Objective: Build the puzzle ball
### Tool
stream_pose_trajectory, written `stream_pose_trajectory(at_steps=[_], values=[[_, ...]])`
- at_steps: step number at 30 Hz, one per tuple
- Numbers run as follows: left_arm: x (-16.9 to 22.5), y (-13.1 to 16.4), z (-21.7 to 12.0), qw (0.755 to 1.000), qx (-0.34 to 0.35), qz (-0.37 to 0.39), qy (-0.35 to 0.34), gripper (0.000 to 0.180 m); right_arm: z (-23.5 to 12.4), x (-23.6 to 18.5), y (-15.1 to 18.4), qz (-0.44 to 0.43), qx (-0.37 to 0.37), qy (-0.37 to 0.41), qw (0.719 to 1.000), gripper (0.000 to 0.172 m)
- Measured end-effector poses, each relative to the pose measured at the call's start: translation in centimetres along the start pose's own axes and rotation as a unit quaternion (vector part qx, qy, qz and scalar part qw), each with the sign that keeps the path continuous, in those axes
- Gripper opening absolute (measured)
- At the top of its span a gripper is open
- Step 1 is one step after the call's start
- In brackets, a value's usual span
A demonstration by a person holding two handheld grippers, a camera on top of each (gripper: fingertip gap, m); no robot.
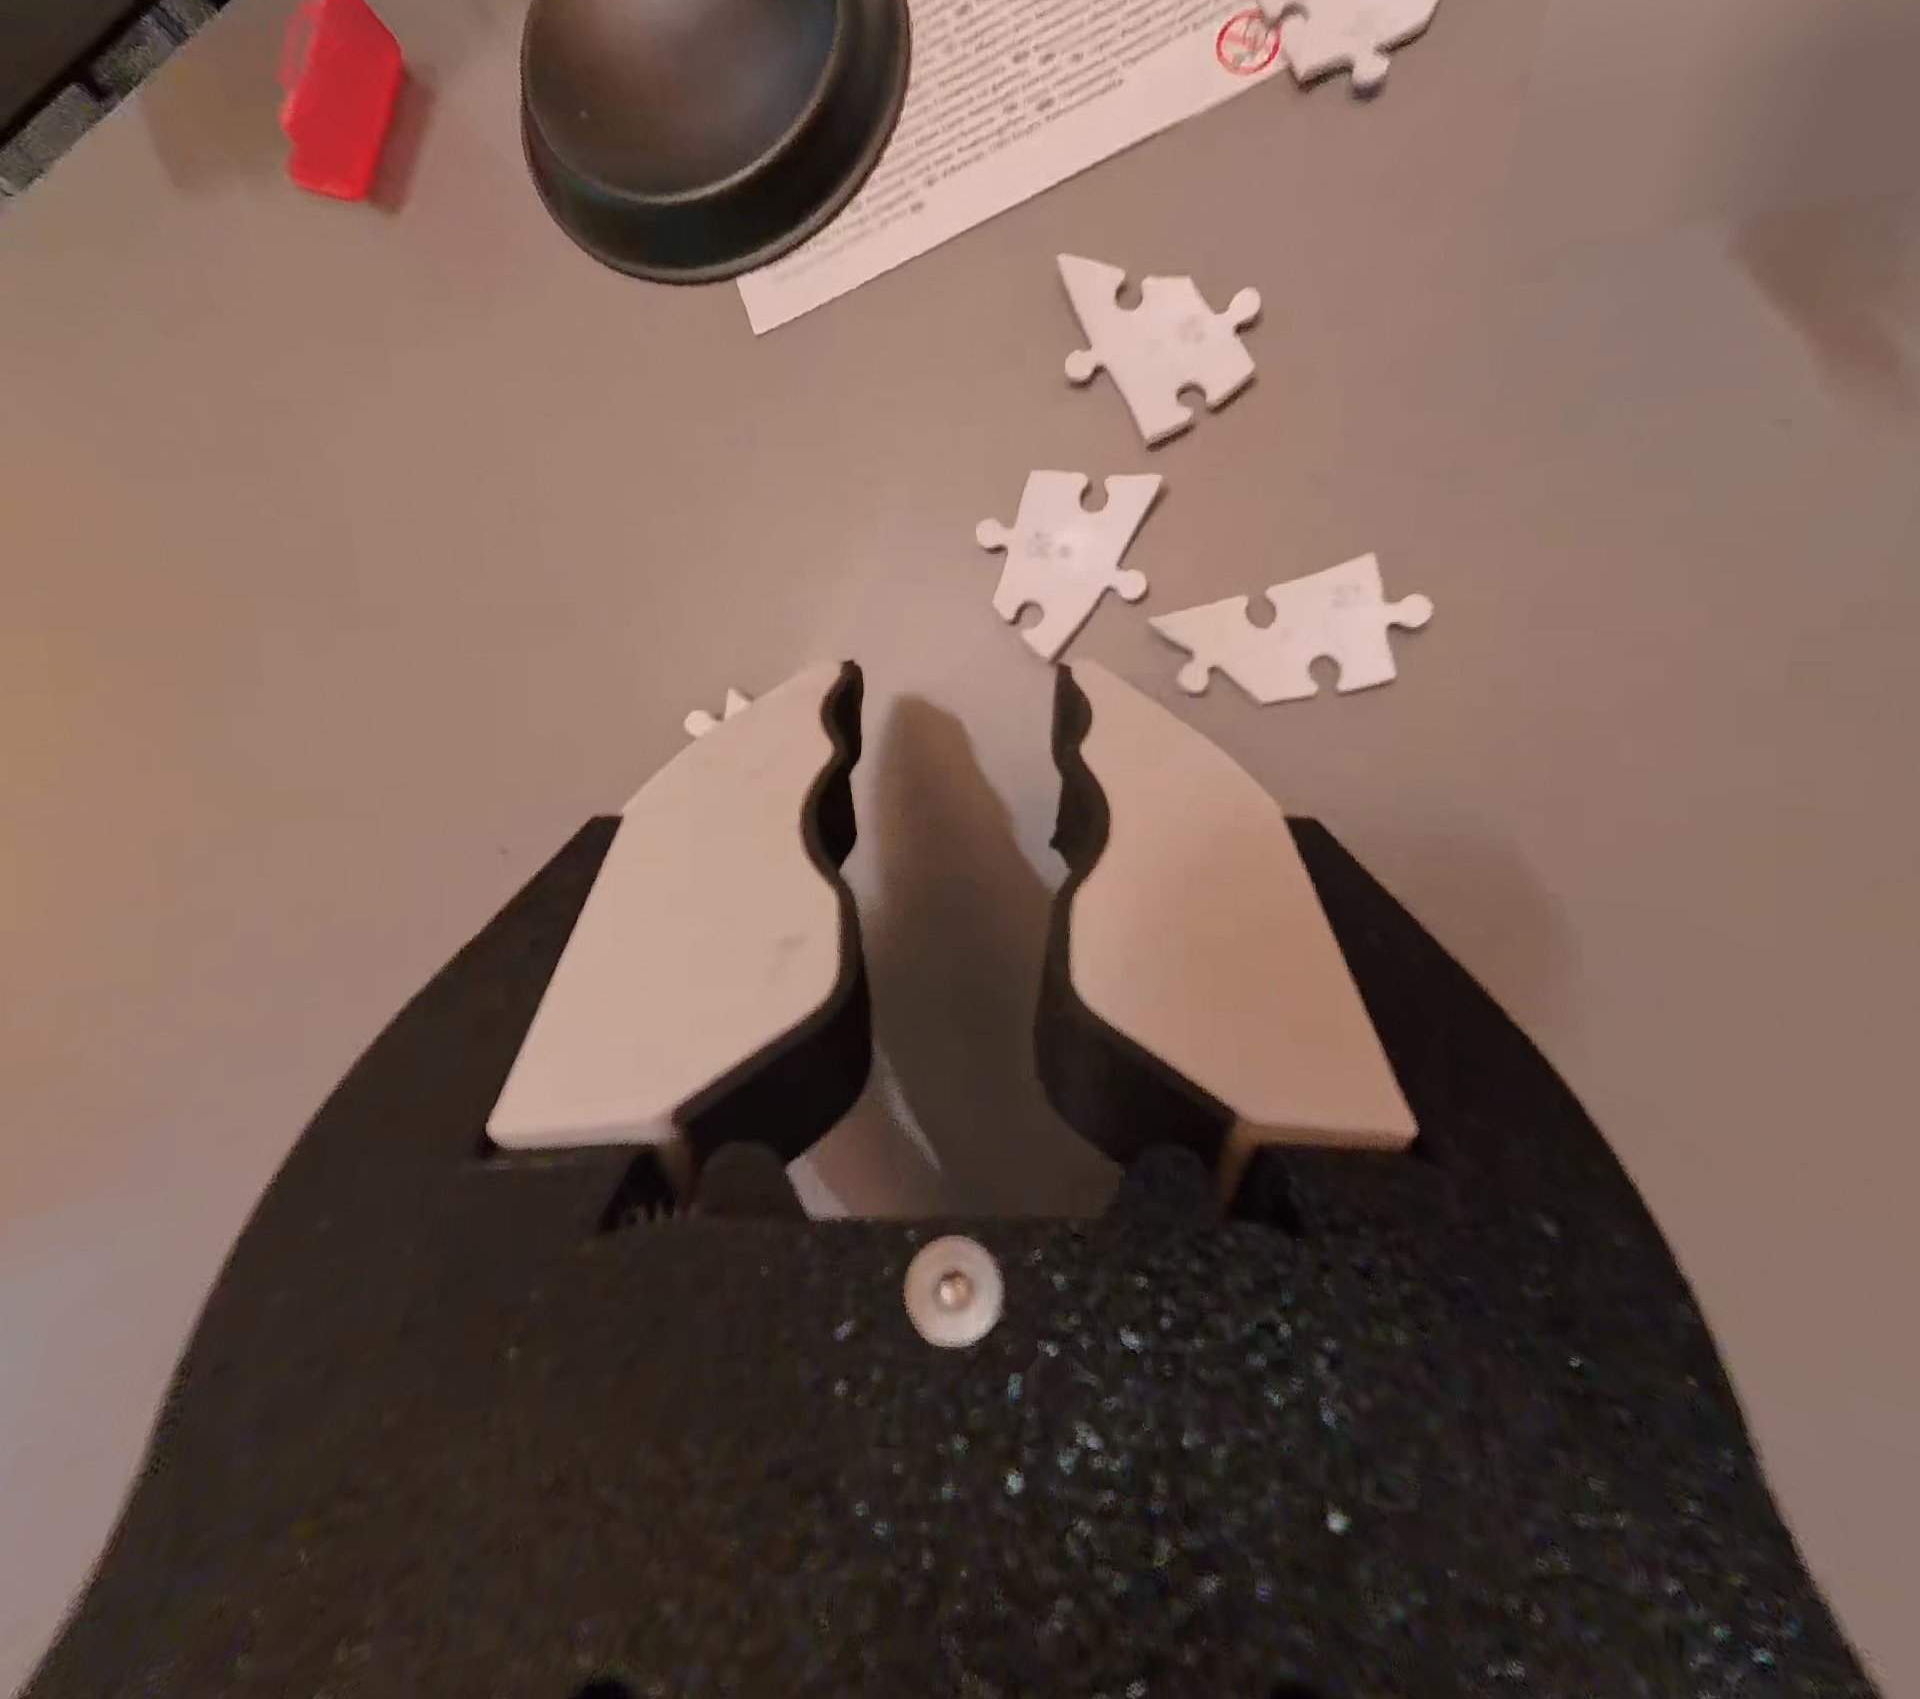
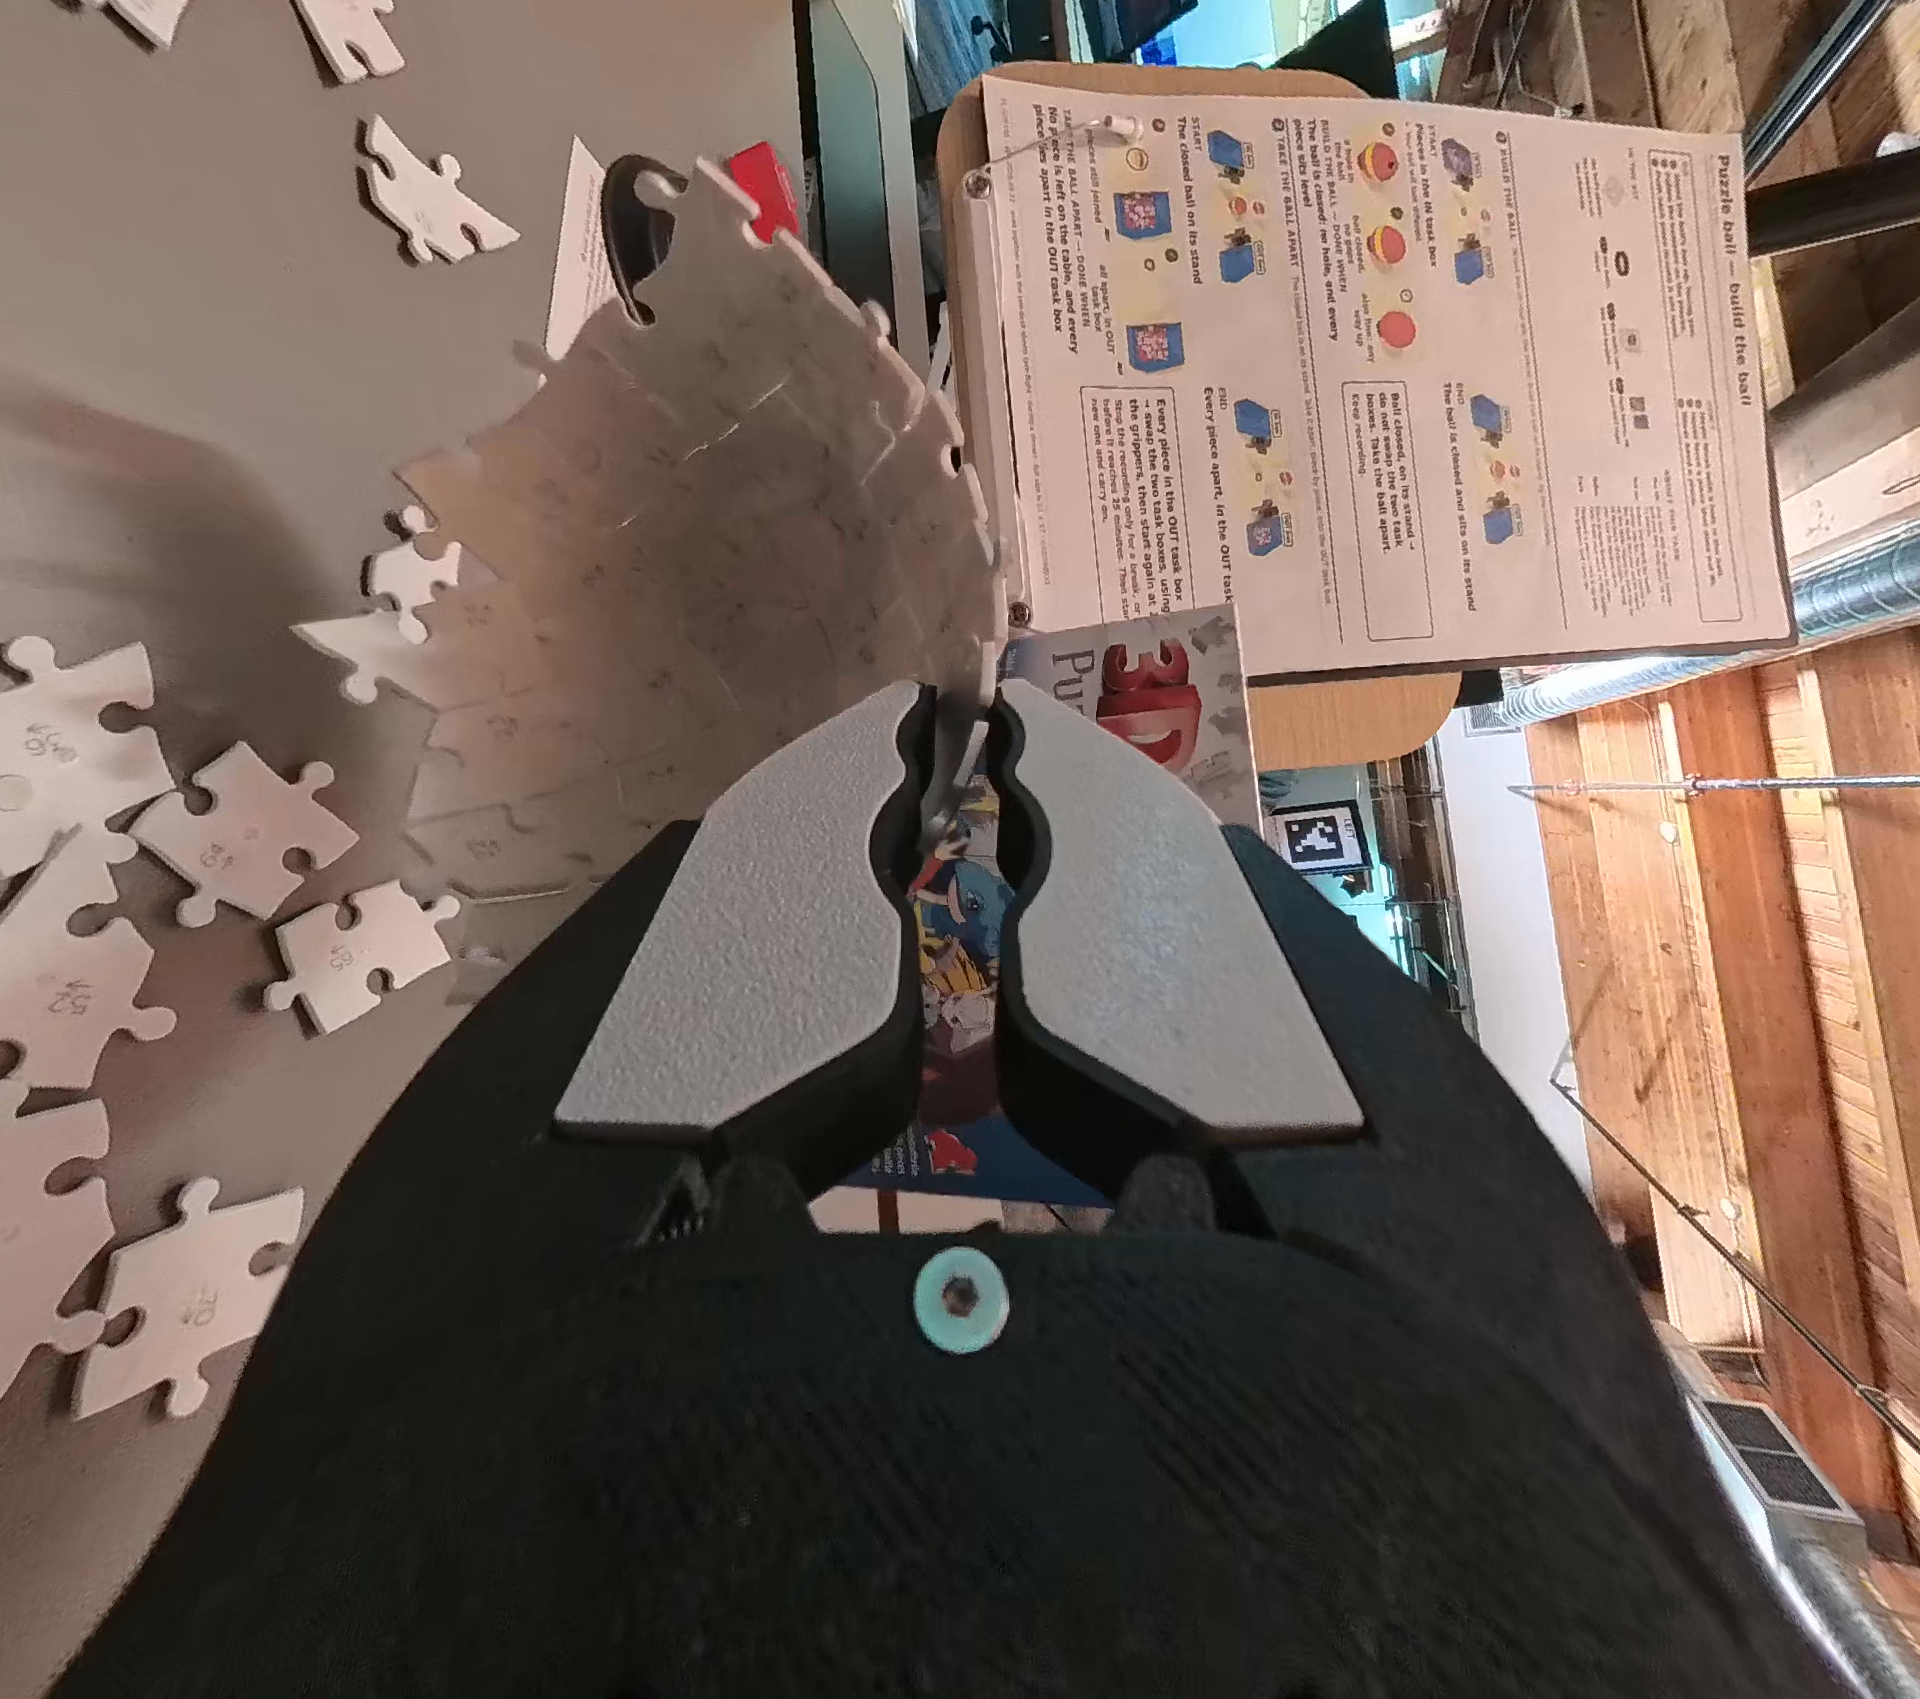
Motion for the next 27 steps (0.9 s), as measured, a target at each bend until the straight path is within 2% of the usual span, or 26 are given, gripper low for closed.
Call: stream_pose_trajectory(at_steps=[3, 7, 10, 16, 21, 27], values=[[-0.7, 0.5, -0.5, 1.000, 0.000, -0.013, -0.014, 0.034, -0.1, 0.2, 0.3, 0.001, -0.003, 0.001, 1.000, 0.009], [-0.6, 1.7, -2.0, 0.999, 0.024, -0.022, 0.005, 0.032, -0.2, 0.4, 0.0, 0.001, 0.001, 0.006, 1.000, 0.009], [0.0, 3.4, -3.4, 0.999, 0.032, 0.003, 0.020, 0.030, -0.1, 0.2, -0.1, -0.003, 0.001, 0.003, 1.000, 0.009], [-0.1, 7.3, -5.8, 0.999, 0.035, -0.008, 0.031, 0.028, -0.1, 0.1, 0.0, -0.003, 0.000, 0.001, 1.000, 0.009], [0.9, 10.5, -6.0, 0.998, 0.004, 0.038, 0.050, 0.028, -0.1, 0.2, 0.1, -0.003, -0.003, 0.002, 1.000, 0.009], [2.4, 11.0, -5.8, 0.996, 0.001, 0.058, 0.070, 0.029, -0.4, 0.8, 0.7, 0.000, -0.009, 0.010, 1.000, 0.009]])
Point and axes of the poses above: each gripper's, where its closed fingertips meet, z out along the fingers, y out of its underside, x = y × z across the jaws, the point moved 3 cm from there along -z, back along the fingers, and after that the axes turned 12 degrees about -x, right-handed, at the moved point
